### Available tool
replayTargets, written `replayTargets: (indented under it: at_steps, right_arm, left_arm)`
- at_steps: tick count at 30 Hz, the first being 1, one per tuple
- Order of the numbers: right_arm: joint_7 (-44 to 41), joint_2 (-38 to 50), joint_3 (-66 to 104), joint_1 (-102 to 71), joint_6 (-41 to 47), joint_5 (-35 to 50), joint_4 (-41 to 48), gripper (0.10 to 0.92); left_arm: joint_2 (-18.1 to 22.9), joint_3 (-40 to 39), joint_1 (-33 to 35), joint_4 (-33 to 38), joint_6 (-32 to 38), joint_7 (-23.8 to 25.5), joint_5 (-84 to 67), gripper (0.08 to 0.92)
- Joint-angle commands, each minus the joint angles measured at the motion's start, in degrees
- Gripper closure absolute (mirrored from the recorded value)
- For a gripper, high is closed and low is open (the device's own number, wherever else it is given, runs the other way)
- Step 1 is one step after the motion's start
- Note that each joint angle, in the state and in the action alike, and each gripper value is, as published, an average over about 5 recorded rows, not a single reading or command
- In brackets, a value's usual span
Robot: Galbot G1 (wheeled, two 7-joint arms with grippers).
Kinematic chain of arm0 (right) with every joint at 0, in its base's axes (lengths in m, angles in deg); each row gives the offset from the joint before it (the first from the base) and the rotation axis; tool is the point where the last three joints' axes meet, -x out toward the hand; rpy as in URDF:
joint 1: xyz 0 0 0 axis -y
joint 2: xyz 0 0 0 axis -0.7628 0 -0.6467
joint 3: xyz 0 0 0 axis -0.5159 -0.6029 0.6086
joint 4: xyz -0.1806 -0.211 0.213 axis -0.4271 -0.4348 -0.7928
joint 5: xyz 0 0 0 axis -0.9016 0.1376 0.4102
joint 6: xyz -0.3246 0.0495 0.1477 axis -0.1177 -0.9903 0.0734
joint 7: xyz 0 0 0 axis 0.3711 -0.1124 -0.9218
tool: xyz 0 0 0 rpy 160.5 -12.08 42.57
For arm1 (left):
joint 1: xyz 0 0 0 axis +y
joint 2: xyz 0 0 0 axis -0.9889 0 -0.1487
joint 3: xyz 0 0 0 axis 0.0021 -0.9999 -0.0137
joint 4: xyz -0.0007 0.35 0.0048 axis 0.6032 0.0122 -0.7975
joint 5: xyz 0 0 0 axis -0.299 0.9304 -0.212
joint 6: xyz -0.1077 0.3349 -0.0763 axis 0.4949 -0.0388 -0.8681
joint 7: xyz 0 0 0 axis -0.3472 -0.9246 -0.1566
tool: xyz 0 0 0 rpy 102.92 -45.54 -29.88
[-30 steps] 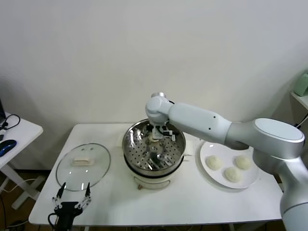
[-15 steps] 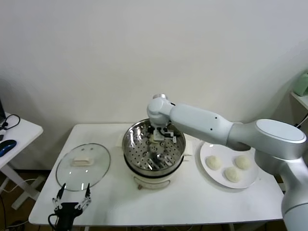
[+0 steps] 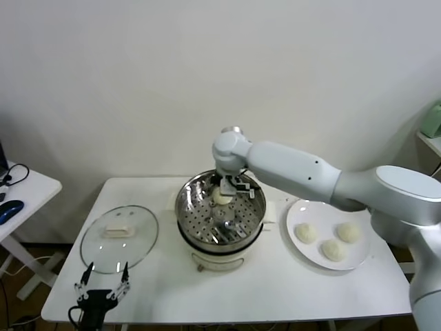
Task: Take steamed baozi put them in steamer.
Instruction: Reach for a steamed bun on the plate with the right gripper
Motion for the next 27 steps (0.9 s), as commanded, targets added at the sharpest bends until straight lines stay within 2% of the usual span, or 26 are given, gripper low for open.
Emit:
replayTargets:
  at_steps: [1,5,7,9,13,19,27]
  right_arm:
    - [-1.5,13.5,-6.0,13.9,13.8,24.6,-9.7,0.203]
    - [-1.3,22.1,-13.6,21.6,24.2,43.8,-10.2,0.203]
    - [-0.9,26.3,-16.3,23.2,28.0,50.2,-8.8,0.203]
    - [-0.2,30.3,-17.6,23.2,29.9,53.0,-7.0,0.203]
    - [1.9,37.7,-16.7,19.0,31.4,52.9,-5.1,0.203]
    - [5.5,45.5,-4.9,2.9,33.3,47.8,-7.6,0.203]
    - [4.4,43.3,5.8,-15.8,32.7,37.2,-3.0,0.203]
  left_arm:
    - [-0.1,0.1,0.0,0.2,0.4,0.5,-0.3,0.177]
    - [-0.3,0.2,-0.1,1.2,0.5,1.6,-1.9,0.177]
    - [-0.3,0.1,-0.3,1.7,0.3,2.2,-2.7,0.177]
    - [-0.2,-0.1,-0.6,2.3,0.2,2.8,-3.6,0.177]
    - [-0.3,-0.8,-1.1,3.3,-0.5,3.1,-5.5,0.177]
    - [-0.9,-1.1,-1.7,3.5,-0.9,3.1,-5.7,0.177]
    - [-1.1,-0.9,-1.0,3.6,-1.2,2.1,-5.4,0.177]
